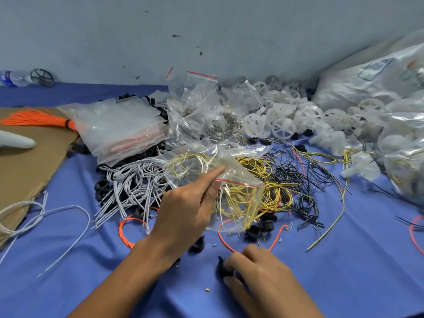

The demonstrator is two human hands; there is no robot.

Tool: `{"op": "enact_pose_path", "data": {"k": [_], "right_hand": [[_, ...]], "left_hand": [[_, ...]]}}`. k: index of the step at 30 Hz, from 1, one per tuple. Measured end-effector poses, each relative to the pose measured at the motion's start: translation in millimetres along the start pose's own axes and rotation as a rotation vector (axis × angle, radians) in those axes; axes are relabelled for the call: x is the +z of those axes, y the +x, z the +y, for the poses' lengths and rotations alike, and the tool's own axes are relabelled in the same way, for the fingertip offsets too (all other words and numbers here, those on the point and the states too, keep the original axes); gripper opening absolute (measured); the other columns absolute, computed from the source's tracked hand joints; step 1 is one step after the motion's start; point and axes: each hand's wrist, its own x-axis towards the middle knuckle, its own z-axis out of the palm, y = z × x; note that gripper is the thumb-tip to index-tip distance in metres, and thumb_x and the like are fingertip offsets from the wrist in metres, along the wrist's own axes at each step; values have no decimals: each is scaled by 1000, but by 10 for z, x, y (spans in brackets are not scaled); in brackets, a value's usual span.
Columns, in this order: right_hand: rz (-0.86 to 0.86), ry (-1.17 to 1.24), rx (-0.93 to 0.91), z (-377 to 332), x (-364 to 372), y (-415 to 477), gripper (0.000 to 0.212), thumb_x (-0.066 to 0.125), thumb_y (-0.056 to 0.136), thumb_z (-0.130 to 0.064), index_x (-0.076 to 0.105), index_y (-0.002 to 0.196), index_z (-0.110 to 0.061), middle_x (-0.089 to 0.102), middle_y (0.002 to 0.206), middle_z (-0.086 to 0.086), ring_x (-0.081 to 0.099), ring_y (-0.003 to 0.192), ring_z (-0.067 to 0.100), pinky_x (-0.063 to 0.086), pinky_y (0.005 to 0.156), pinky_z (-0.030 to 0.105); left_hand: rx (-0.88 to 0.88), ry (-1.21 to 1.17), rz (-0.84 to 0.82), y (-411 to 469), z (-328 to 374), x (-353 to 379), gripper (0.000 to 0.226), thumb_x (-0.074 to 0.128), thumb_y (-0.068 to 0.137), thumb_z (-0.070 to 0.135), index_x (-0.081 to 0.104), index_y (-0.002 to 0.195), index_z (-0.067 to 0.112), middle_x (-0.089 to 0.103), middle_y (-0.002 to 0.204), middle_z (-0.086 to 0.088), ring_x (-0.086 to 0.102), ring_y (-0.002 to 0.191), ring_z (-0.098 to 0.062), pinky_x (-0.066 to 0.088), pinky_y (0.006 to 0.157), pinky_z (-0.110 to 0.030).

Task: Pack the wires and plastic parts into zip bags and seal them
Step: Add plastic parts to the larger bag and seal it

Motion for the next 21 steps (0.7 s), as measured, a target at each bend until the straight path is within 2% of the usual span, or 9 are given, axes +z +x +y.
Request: {"op": "enact_pose_path", "data": {"k": [3,6,7,9,11,13,16,19,21], "right_hand": [[-103,99,3,78,-181,13,18,49,93,-46,46,111,-44,53,86,-20,49,82,-5,33,67,9],[58,154,-15,73,-398,166,17,54,90,-47,48,106,-49,56,83,-27,51,75,-4,38,66,14],[124,138,-40,61,-427,241,22,55,93,-44,50,113,-49,57,86,-25,51,76,-3,40,68,19],[188,103,-96,2,-449,385,39,54,98,-34,40,134,-41,61,109,-20,56,86,3,44,77,29],[223,108,-120,-16,-473,457,42,54,99,-28,38,138,-36,64,118,-14,61,93,14,47,80,36],[315,167,-116,13,-535,424,43,57,98,-30,46,138,-39,66,111,-19,63,85,7,48,74,26],[417,267,-91,131,-652,289,28,59,93,-39,66,120,-39,67,103,-25,65,76,4,47,65,17],[493,274,-68,293,-774,210,17,61,92,-45,70,106,-41,69,96,-24,66,74,6,47,62,18],[540,312,-14,418,-846,175,20,57,86,-49,71,100,-44,70,87,-20,66,70,7,47,59,16]], "left_hand": [[10,-14,12,5,7,-9,34,55,101,28,66,132,19,32,52,13,37,45,-13,38,42,-34],[4,-9,22,17,47,-12,36,51,101,33,66,132,22,32,52,16,41,46,-15,38,44,-33],[7,-4,21,10,68,-11,37,50,101,33,66,131,21,32,53,16,40,46,-14,37,43,-31],[1,-18,19,0,87,-21,37,49,100,34,66,131,23,32,51,17,36,49,-12,35,45,-28],[-43,-61,32,35,81,-56,34,50,102,37,64,132,28,37,49,13,36,48,-12,35,45,-27],[-109,-152,55,131,81,-129,33,49,102,39,62,132,37,40,49,3,36,42,-11,34,41,-29],[-175,-312,111,426,85,-278,30,52,103,38,59,133,38,43,46,8,29,35,-2,24,36,-14],[-217,-419,309,913,33,-540,21,55,103,29,68,119,29,47,47,16,30,36,0,25,36,-13],[-229,-390,428,1238,-7,-761,18,55,100,31,71,106,30,51,49,17,33,39,-1,27,38,-15]]}}
